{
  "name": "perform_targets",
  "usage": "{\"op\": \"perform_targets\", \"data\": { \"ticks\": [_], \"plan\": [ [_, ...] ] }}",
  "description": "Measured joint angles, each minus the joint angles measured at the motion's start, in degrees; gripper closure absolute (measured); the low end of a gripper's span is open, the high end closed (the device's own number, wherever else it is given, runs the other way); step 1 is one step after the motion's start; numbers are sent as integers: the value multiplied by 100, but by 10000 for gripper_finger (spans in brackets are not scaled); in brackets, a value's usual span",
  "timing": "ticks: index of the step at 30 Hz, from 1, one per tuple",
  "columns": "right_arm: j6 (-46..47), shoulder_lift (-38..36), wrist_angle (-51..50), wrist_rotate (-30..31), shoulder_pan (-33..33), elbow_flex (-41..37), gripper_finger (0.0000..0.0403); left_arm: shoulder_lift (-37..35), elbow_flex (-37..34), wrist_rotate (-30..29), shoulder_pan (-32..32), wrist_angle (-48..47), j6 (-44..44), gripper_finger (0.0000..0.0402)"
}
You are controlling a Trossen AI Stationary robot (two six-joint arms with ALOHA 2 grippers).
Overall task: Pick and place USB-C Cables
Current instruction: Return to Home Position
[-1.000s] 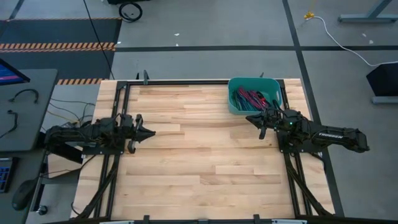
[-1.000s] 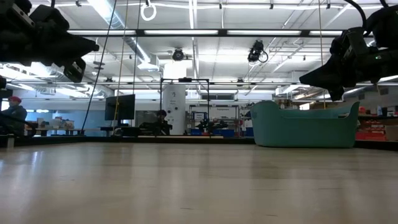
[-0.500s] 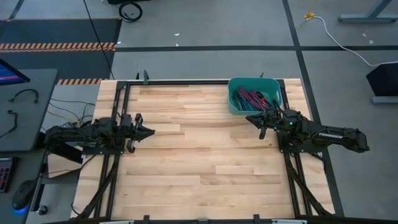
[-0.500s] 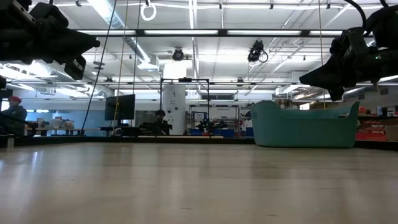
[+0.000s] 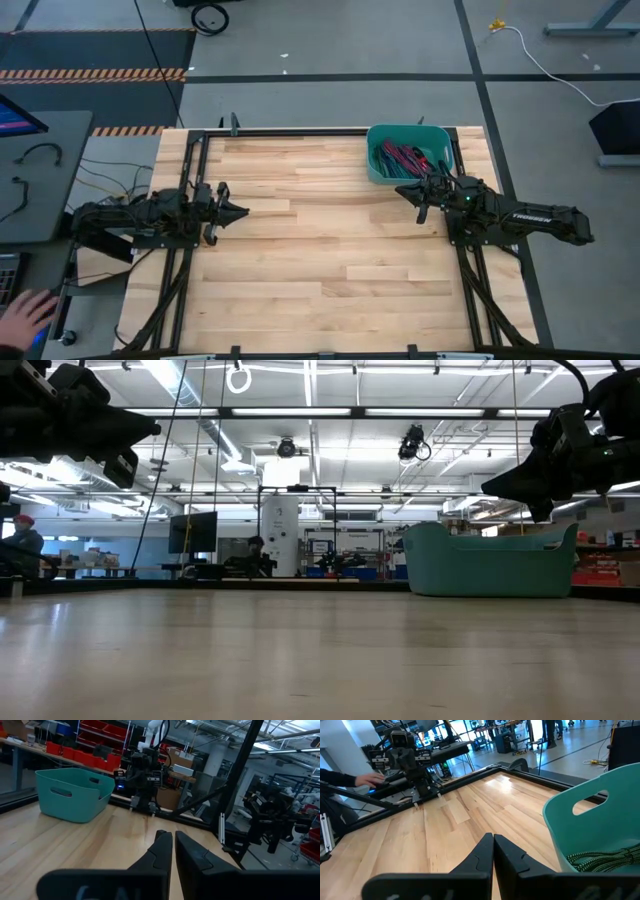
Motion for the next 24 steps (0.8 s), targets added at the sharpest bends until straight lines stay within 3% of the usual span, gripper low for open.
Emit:
{"op": "perform_targets", "data": {
  "ticks": [24],
  "plan": [
    [1, 0, 0, 1, 0, 0, 386, 0, 2, 0, 2, 2, 0, 368]
  ]
}}
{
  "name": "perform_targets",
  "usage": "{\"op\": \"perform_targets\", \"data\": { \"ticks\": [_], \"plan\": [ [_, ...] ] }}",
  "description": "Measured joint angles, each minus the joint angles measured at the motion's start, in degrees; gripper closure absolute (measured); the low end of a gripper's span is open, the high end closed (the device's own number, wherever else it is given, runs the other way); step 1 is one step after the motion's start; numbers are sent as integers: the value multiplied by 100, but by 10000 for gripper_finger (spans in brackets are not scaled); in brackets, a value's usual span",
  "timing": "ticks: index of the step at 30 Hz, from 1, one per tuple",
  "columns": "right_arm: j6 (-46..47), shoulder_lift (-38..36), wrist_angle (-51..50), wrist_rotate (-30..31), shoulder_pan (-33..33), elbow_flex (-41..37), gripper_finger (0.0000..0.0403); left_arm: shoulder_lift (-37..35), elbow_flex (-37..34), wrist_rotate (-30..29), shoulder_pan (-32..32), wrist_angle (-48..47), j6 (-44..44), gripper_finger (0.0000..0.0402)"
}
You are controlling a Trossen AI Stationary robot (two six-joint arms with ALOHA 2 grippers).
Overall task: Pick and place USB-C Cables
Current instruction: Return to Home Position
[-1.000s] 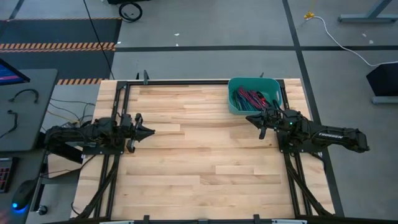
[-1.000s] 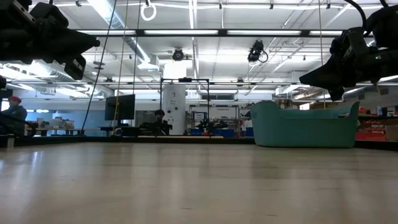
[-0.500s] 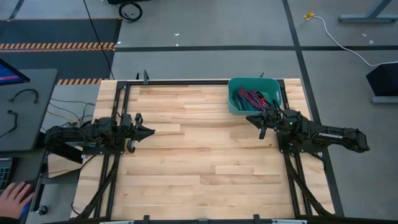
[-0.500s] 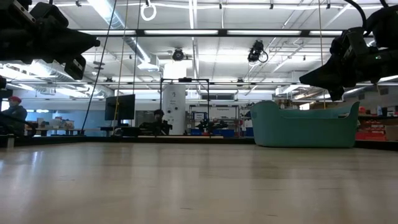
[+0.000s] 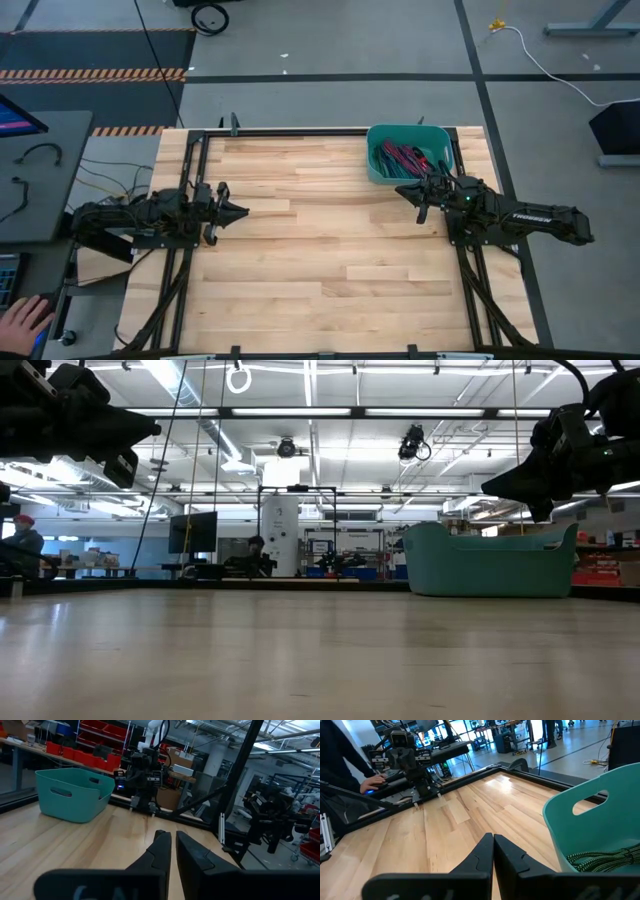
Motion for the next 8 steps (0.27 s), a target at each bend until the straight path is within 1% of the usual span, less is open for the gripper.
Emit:
{"op": "perform_targets", "data": {
  "ticks": [8],
  "plan": [
    [0, 0, 0, -1, 0, 0, 386, 0, 0, 2, -1, -2, 0, 375]
  ]
}}
